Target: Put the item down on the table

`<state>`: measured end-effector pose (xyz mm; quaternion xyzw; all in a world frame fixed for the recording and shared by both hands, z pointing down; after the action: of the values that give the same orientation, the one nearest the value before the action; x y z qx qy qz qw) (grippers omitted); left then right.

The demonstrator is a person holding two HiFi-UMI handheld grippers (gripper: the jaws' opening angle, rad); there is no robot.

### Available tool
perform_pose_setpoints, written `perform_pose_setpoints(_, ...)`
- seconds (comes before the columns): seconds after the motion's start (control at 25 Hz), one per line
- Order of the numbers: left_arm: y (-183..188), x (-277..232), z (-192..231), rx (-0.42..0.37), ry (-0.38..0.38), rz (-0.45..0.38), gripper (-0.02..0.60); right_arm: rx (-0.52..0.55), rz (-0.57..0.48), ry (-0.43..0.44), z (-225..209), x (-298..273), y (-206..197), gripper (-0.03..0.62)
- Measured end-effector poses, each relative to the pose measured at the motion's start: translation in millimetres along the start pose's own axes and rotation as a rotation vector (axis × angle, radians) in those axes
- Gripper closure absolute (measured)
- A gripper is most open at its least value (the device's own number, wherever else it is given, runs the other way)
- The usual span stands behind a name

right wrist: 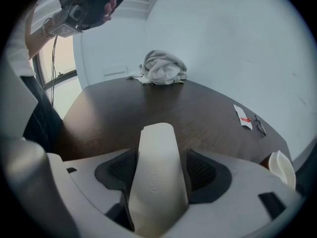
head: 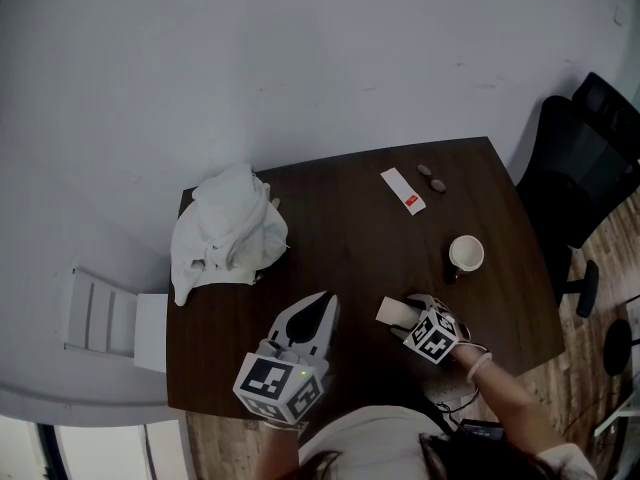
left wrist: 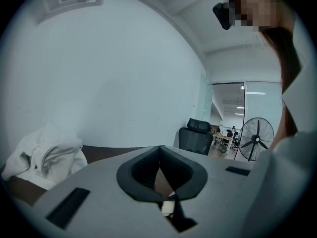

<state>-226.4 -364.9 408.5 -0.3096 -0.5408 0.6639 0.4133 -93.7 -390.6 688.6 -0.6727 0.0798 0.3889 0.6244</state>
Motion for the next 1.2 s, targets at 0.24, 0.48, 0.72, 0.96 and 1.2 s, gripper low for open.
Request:
perform_pose_setpoints(0.24,2.7,1.8,-5.6,0.0,-0.005,-0.008,0.563,-0.03,-0.113,-0.067,-4.2,14.5,26.9,0.287)
perform_pose_setpoints(0.48,6.9,6.1,-13.0,-0.008,-0.004,-0.014,0.563,-0.104,-0.213,-0.148,-9.3,35.2,47.4,0.345)
perform_pose_setpoints(0.72,5.8,9.6,-19.8,-0.007,-0.014,-0.02,0.563,-0.152,-0.279,-0.219,-14.3,53.2,59.5,0.405)
perform_pose_setpoints(0.96,4.2,10.5,-27.0,0.004,-0.017,-0.012,0.563,-0.203,-0.379,-0.288,-17.4,76.2,85.2,0.43)
perform_pose_setpoints(1.2,3.9,10.3,-40.0,0.004,-0.031,-0.014,0.563,-0.193,-0.447,-0.338,-17.2,105.2,104.7,0.474)
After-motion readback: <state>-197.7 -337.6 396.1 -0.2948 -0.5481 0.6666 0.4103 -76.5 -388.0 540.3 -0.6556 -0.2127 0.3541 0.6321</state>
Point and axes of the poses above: the fingertips, and each gripper's own axes: x backward along the fingers, z to its left, y out of its top, the point moved 2 cm from there along x, backward along the fingers, and after that the axes turned 13 degrees about -z, right-handed, at the moved point
